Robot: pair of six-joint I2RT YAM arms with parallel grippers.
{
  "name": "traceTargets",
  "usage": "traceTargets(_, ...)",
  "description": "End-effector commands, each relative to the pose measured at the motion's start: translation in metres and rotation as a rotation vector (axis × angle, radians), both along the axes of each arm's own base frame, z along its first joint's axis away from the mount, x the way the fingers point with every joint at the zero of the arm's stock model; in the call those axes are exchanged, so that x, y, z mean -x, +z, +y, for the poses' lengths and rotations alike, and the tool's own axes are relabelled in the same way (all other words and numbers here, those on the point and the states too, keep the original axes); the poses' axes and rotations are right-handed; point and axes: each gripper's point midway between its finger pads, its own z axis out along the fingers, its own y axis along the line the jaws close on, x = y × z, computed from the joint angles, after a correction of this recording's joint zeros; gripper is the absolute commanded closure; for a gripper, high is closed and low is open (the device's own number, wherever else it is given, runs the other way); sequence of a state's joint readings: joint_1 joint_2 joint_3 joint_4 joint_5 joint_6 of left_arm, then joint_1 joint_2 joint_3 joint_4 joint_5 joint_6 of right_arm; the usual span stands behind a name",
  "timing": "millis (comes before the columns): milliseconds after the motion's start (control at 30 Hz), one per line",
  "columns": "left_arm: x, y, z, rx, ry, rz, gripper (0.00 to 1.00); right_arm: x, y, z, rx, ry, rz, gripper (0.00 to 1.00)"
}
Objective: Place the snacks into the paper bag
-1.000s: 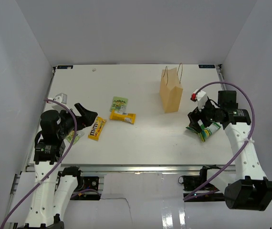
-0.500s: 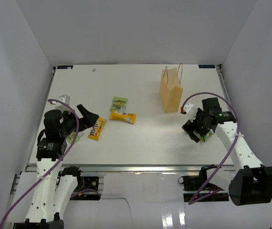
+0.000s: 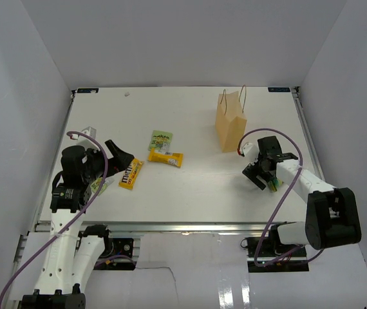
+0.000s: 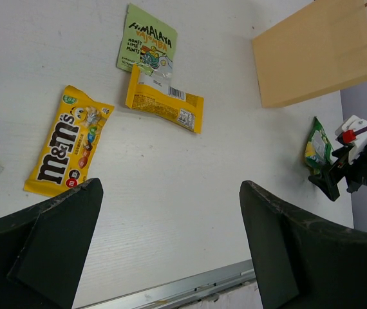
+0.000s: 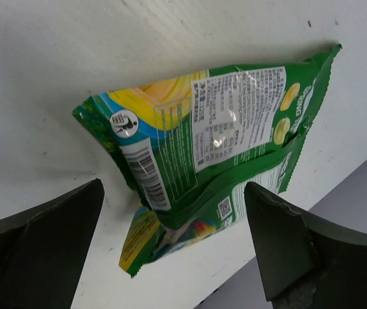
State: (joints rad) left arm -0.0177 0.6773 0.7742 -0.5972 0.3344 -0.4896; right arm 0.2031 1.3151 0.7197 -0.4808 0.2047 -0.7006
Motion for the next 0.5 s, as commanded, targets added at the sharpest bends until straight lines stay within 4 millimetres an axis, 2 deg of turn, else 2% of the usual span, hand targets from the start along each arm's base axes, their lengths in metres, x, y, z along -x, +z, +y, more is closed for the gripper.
traceTargets(0,-0.001,0.003,0.0,-0.007,-0.006,-0.027,0.02,-0.017,-0.007,0.0,0.018,0.02,-0.049,0.07)
traceTargets(67,-0.001,0.003,0.0,-0.008,-0.005,-0.025,0.02,-0.016,-0.011,0.0,0.016,0.026,-0.038,0.14)
traceTargets(167,0.0,0.002,0.0,-0.008,-0.005,-0.024,0.02,-0.013,-0.018,-0.002,0.02,0.025,-0.02,0.39)
traceTargets(200,-0.001,0.002,0.0,-0.008,-0.005,-0.022,0.02,-0.012,-0.018,-0.003,0.022,0.022,-0.023,0.52)
traceTargets(267,-0.001,0.001,0.0,-0.006,-0.004,-0.02,0.02,-0.009,-0.018,-0.005,0.025,0.02,-0.029,0.63)
traceTargets(367,-0.001,0.001,0.0,-0.006,-0.006,-0.017,0.02,-0.007,-0.014,-0.005,0.021,0.022,-0.044,0.76)
traceTargets(467,-0.001,0.001,0.0,-0.005,-0.007,-0.016,0.02,-0.004,-0.001,-0.003,0.003,0.026,-0.081,0.92)
